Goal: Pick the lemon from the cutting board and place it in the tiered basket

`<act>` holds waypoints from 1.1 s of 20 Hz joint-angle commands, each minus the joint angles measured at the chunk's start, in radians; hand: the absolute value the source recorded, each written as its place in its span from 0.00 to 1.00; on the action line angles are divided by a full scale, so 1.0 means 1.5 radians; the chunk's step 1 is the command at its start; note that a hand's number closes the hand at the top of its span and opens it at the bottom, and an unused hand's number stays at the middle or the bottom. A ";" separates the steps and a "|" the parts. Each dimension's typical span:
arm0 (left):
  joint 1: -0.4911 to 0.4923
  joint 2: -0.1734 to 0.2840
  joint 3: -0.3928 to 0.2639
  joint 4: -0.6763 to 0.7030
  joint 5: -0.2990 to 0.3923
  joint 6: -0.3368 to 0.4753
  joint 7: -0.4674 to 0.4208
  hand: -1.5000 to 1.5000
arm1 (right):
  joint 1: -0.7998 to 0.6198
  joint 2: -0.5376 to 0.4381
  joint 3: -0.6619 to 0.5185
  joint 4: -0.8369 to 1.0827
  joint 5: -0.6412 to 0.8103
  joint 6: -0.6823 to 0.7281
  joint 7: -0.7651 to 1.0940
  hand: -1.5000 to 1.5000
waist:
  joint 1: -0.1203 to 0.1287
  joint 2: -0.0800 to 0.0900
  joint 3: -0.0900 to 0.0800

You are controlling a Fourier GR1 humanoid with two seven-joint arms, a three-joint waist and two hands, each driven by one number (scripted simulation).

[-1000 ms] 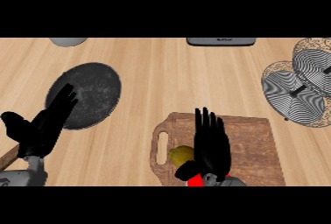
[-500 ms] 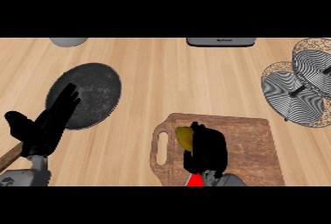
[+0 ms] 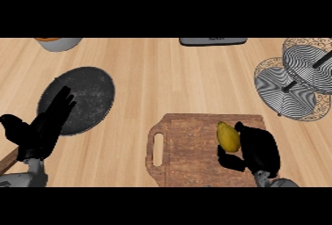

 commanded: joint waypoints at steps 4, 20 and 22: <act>0.022 0.006 0.026 -0.008 0.009 0.010 -0.004 0.50 | 0.063 -0.237 -0.229 0.015 -0.099 -0.095 -0.189 1.00 | -0.047 -0.004 0.006; 0.043 0.014 0.020 -0.028 0.008 -0.007 -0.001 0.50 | 0.072 -0.401 -0.719 0.149 -0.664 0.000 -0.709 1.00 | -0.014 -0.002 0.001; 0.017 0.010 0.012 -0.018 0.013 -0.018 0.007 0.50 | 0.075 -0.432 -0.748 0.220 -0.677 0.047 -0.766 1.00 | 0.010 0.005 0.000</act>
